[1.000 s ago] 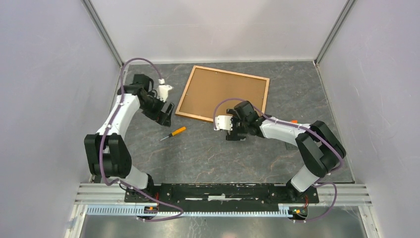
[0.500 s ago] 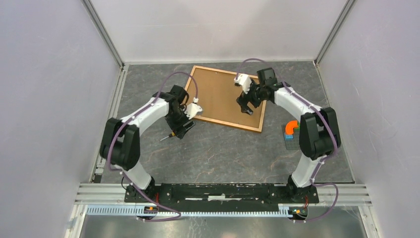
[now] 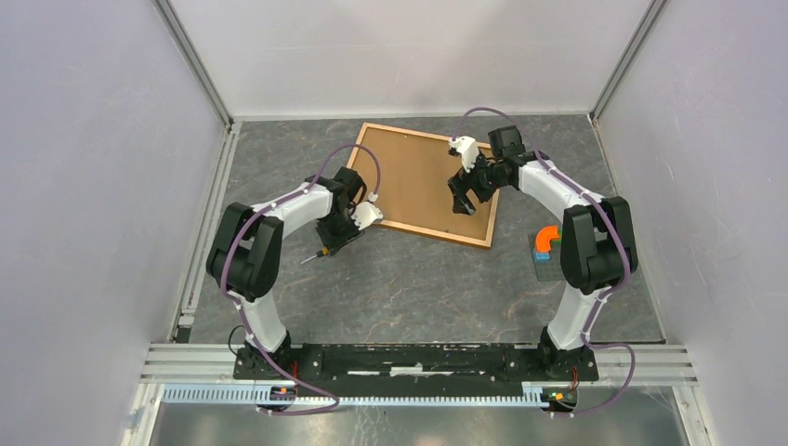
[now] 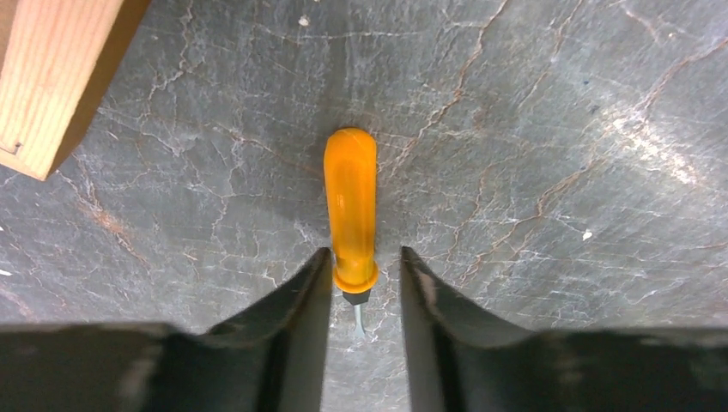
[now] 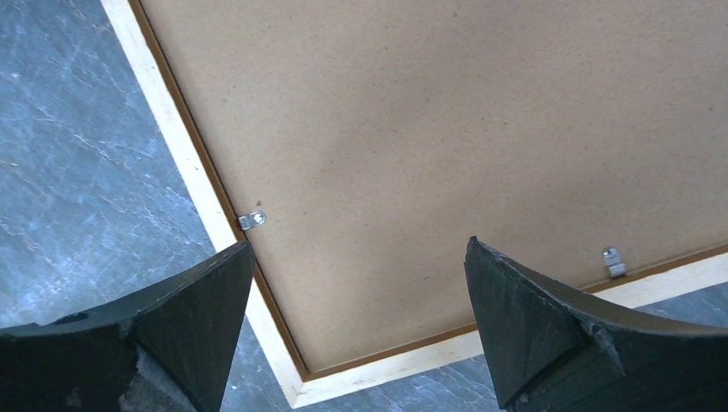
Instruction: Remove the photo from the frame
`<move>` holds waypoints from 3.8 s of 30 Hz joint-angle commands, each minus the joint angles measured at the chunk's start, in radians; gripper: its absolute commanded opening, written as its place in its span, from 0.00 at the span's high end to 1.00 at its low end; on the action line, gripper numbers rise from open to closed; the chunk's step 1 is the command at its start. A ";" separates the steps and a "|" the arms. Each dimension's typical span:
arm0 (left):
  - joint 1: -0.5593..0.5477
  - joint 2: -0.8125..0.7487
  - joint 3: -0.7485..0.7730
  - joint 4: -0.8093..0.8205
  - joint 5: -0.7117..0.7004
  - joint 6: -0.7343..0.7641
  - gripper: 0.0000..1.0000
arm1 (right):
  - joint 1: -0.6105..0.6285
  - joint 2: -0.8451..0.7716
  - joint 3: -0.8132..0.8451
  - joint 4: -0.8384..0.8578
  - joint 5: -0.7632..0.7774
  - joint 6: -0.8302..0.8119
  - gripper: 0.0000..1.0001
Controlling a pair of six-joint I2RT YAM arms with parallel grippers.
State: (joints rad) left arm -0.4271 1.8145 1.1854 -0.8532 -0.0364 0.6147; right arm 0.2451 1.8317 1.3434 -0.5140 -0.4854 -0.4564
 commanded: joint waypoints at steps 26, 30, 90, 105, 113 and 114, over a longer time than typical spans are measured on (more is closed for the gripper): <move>-0.187 -0.201 0.197 0.146 0.303 -0.182 0.98 | 0.098 -0.050 -0.270 0.707 -0.649 0.982 0.12; -0.231 -0.191 0.230 0.162 0.291 -0.189 0.98 | 0.124 -0.050 -0.298 0.717 -0.629 0.993 0.19; -0.236 0.240 0.352 -0.031 0.290 0.343 0.56 | -0.415 -0.204 -0.187 0.242 -0.481 0.576 1.00; -0.237 -0.027 -0.063 -0.032 0.280 0.439 0.70 | -0.415 -0.244 -0.179 0.155 -0.411 0.479 1.00; -0.243 -0.079 -0.060 -0.020 0.384 0.265 0.69 | -0.363 -0.331 -0.173 0.020 -0.252 0.290 1.00; -0.247 -0.080 -0.057 -0.014 0.384 0.247 0.69 | -0.346 -0.341 -0.169 0.005 -0.220 0.267 1.00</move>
State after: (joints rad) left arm -0.6598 1.7588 1.1358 -0.8211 0.2516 0.9764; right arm -0.1474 1.5566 1.1240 -0.4313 -0.8158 -0.0555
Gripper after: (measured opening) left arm 0.309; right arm 0.222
